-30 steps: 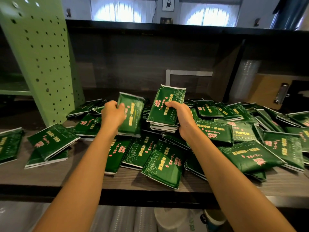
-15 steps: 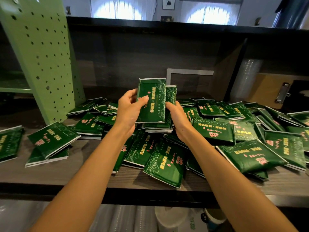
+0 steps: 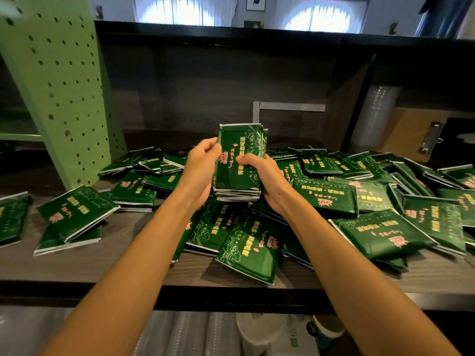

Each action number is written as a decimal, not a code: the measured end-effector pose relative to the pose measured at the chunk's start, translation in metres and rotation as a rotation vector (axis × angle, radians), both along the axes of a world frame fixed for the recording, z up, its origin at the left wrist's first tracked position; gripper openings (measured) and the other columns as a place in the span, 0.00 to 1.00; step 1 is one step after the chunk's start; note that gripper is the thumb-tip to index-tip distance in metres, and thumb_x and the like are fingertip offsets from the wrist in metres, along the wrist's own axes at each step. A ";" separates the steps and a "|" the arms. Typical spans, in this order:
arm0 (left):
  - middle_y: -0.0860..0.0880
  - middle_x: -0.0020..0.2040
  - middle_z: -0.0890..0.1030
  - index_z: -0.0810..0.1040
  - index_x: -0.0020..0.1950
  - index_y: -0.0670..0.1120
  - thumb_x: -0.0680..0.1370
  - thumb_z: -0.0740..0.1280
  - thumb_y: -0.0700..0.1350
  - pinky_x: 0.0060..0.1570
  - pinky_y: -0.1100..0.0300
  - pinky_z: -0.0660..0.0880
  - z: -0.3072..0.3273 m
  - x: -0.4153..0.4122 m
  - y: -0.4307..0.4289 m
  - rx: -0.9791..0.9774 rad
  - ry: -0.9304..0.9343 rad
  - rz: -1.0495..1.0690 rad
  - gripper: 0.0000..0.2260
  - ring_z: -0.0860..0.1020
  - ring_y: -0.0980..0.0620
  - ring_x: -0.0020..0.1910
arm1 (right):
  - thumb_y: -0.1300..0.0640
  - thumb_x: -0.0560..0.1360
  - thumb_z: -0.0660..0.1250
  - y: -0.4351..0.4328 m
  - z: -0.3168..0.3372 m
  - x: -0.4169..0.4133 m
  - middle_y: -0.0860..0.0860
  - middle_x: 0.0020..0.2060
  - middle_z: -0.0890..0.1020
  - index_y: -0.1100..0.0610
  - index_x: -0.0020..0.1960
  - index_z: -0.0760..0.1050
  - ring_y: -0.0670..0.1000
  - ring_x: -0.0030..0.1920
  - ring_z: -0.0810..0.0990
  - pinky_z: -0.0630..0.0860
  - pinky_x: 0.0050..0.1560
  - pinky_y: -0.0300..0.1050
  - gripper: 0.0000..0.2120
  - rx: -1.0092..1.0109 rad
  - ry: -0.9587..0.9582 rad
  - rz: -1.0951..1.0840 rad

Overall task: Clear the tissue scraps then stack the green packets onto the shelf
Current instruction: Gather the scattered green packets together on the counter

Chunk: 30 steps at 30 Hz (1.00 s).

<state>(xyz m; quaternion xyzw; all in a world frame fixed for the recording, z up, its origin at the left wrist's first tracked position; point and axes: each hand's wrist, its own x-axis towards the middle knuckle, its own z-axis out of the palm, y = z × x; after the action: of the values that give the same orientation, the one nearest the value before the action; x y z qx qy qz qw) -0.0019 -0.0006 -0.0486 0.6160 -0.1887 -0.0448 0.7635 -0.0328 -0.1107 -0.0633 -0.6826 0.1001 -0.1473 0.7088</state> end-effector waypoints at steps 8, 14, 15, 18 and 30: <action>0.41 0.49 0.79 0.77 0.51 0.41 0.79 0.57 0.44 0.52 0.53 0.72 -0.014 0.031 0.019 0.889 -0.043 0.158 0.11 0.76 0.43 0.49 | 0.51 0.66 0.70 -0.017 0.001 -0.001 0.53 0.60 0.76 0.54 0.61 0.67 0.55 0.60 0.74 0.69 0.64 0.58 0.26 0.176 -0.022 -0.220; 0.50 0.45 0.77 0.75 0.54 0.44 0.70 0.74 0.48 0.44 0.59 0.69 -0.011 0.015 0.023 1.137 -0.104 -0.198 0.17 0.74 0.51 0.46 | 0.48 0.58 0.71 -0.013 0.001 0.000 0.54 0.62 0.74 0.55 0.66 0.64 0.56 0.62 0.74 0.69 0.64 0.60 0.39 0.223 -0.034 -0.223; 0.51 0.44 0.76 0.74 0.55 0.45 0.69 0.75 0.46 0.46 0.59 0.69 -0.011 0.014 0.022 1.138 -0.084 -0.202 0.18 0.74 0.51 0.47 | 0.49 0.60 0.71 -0.014 0.001 0.000 0.54 0.61 0.75 0.55 0.65 0.64 0.56 0.61 0.74 0.69 0.64 0.60 0.36 0.217 -0.041 -0.220; 0.50 0.43 0.76 0.75 0.57 0.42 0.69 0.75 0.41 0.47 0.59 0.69 -0.013 0.014 0.018 1.110 -0.072 -0.169 0.19 0.74 0.50 0.48 | 0.49 0.58 0.71 -0.014 0.002 0.000 0.53 0.62 0.75 0.55 0.66 0.64 0.56 0.62 0.74 0.69 0.64 0.59 0.39 0.206 -0.041 -0.222; 0.40 0.52 0.74 0.71 0.45 0.47 0.80 0.62 0.44 0.48 0.55 0.68 -0.017 0.033 0.021 0.754 -0.080 0.278 0.04 0.73 0.44 0.51 | 0.51 0.66 0.71 -0.018 0.000 0.001 0.50 0.60 0.75 0.56 0.70 0.61 0.52 0.59 0.74 0.70 0.62 0.52 0.37 0.189 -0.134 -0.270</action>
<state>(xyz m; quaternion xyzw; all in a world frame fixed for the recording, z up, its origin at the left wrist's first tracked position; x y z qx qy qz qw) 0.0312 0.0208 -0.0658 0.8738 -0.1034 0.0168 0.4748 -0.0316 -0.1290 -0.0636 -0.5819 0.1565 -0.2762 0.7487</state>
